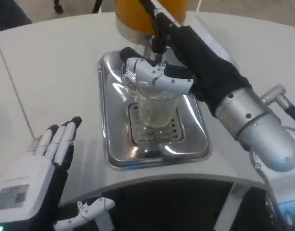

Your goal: Grasp the cup under the faucet to collect the drink, then remove the cup.

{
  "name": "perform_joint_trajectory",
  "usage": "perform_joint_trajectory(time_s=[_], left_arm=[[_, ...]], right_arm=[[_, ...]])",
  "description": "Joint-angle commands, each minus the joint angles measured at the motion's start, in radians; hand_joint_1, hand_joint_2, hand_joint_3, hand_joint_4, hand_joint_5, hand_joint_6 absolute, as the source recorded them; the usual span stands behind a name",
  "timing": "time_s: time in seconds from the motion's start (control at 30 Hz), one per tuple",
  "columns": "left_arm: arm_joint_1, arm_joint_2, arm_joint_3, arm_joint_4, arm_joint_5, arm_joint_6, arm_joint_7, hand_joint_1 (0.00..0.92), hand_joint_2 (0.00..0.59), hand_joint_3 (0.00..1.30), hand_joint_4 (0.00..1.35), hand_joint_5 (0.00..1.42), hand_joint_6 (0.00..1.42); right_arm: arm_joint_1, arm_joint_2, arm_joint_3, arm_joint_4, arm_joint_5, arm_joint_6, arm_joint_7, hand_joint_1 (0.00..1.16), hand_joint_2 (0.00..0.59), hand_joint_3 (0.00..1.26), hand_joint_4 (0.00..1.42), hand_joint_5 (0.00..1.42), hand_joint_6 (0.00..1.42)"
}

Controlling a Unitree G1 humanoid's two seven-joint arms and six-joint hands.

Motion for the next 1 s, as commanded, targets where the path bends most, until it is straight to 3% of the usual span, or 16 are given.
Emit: perform_joint_trajectory(time_s=[0.03, 0.13, 0.27, 0.37, 0.47, 0.8, 1.0], left_arm=[[-0.001, -0.012, 0.0, 0.016, -0.012, -0.008, 0.007, 0.134, 0.07, 0.0, 0.0, 0.0, 0.06], [-0.003, -0.017, 0.002, 0.02, -0.016, -0.004, 0.004, 0.133, 0.074, 0.0, 0.0, 0.0, 0.06], [-0.005, -0.029, 0.003, 0.021, -0.021, 0.009, -0.004, 0.116, 0.07, 0.0, 0.0, 0.0, 0.05], [-0.008, -0.037, 0.004, 0.023, -0.021, 0.018, -0.006, 0.103, 0.073, 0.0, 0.0, 0.0, 0.03], [-0.018, -0.052, 0.001, 0.03, -0.019, 0.032, -0.002, 0.098, 0.072, 0.0, 0.0, 0.0, 0.03], [-0.118, -0.114, -0.019, 0.095, -0.019, 0.067, 0.027, 0.105, 0.061, 0.0, 0.0, 0.0, 0.02], [-0.187, -0.137, -0.053, 0.148, -0.005, 0.077, 0.053, 0.205, 0.056, 0.0, 0.0, 0.0, 0.0]], right_arm=[[-0.076, -0.039, 0.084, 0.022, -0.01, 0.012, 0.083, 0.55, 0.419, 0.05, 0.0, 0.01, 0.07], [-0.121, -0.086, 0.136, 0.025, -0.06, 0.013, 0.121, 0.53, 0.416, 0.06, 0.0, 0.03, 0.09], [-0.151, -0.131, 0.164, 0.014, -0.082, 0.042, 0.19, 0.52, 0.419, 0.07, 0.0, 0.04, 0.09], [-0.15, -0.171, 0.202, -0.032, -0.155, 0.033, 0.21, 0.51, 0.412, 0.07, 0.0, 0.04, 0.11], [-0.142, -0.188, 0.214, -0.06, -0.198, 0.03, 0.224, 0.52, 0.411, 0.08, 0.01, 0.05, 0.11], [-0.086, -0.192, 0.197, -0.108, -0.23, 0.032, 0.241, 0.56, 0.412, 0.09, 0.01, 0.05, 0.11], [-0.08, -0.185, 0.198, -0.103, -0.245, 0.026, 0.246, 0.59, 0.402, 0.09, 0.01, 0.05, 0.11]])
